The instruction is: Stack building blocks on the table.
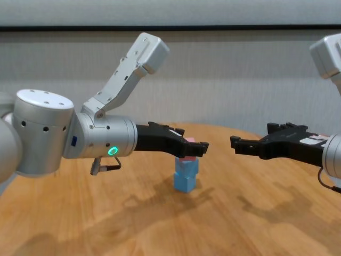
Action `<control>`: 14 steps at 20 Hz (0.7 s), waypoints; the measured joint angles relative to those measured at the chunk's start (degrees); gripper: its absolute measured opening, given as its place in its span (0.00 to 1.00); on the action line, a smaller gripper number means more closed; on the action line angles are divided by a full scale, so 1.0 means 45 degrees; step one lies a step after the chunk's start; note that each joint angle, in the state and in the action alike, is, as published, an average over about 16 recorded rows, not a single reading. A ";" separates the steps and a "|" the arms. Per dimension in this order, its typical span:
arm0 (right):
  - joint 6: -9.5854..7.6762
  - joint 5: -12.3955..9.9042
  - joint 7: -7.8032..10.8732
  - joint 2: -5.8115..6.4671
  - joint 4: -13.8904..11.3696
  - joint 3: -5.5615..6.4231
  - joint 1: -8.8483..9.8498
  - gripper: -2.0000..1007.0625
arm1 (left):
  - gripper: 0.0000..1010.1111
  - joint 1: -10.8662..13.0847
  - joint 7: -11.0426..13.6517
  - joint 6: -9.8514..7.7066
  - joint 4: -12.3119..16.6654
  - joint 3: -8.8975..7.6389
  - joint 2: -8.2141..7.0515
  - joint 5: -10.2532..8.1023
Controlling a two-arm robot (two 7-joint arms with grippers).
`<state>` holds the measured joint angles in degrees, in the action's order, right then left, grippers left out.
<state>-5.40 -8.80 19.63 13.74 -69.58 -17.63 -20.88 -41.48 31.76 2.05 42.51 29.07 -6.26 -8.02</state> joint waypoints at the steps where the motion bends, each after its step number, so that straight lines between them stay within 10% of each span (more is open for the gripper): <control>1: 0.0000 0.0000 0.0000 0.0000 0.0000 0.0000 0.0000 1.00 | 0.75 0.0016 0.0006 -0.0020 0.0061 -0.0019 -0.0014 -0.0021; 14: 0.0000 0.0000 0.0000 0.0000 0.0000 0.0000 0.0000 1.00 | 0.98 0.0428 -0.0122 -0.0334 0.1455 -0.0437 -0.0627 -0.0515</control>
<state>-5.40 -8.80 19.63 13.74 -69.58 -17.63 -20.88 -39.55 31.21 0.54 49.06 27.10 -9.08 -10.34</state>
